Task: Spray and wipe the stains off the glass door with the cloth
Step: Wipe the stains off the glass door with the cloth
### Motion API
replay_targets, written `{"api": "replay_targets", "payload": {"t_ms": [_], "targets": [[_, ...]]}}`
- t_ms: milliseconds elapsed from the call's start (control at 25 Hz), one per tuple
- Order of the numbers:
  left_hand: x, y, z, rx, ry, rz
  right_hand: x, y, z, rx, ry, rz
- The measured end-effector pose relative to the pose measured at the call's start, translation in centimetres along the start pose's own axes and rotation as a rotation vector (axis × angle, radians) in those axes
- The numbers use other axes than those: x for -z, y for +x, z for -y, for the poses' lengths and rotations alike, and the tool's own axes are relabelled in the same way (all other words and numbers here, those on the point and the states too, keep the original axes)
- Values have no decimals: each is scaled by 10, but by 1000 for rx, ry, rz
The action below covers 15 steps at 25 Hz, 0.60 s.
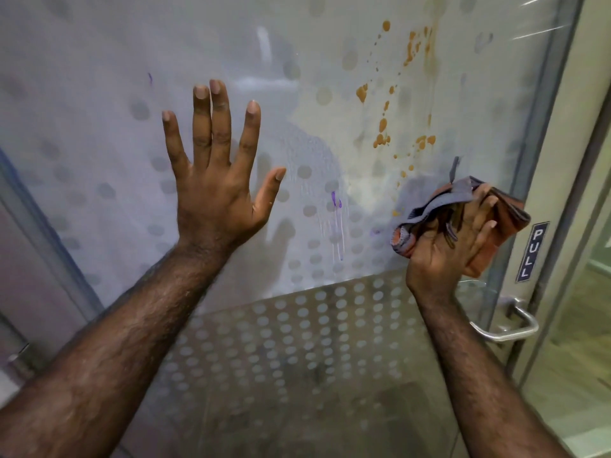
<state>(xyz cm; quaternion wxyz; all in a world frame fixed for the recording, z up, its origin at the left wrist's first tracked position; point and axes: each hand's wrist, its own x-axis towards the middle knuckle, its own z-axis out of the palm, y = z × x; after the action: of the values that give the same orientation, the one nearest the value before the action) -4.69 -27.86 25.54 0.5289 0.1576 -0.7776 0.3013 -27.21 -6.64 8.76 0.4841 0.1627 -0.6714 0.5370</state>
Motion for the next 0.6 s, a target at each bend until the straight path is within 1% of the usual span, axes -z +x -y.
{"api": "replay_targets", "payload": {"t_ms": [160,320,440,600], "targets": [[1,0,0,5,9,19,-3,-2,-2,-15,25,-10],[0,0,-2,8,1,11,-1,-6,6,-8,43,39],[0,0,-2,4,1,-4,3,-18,21,60,52,91],[1,-1,-2,7,-5,-4,2,-44,45,160,73,210]]}}
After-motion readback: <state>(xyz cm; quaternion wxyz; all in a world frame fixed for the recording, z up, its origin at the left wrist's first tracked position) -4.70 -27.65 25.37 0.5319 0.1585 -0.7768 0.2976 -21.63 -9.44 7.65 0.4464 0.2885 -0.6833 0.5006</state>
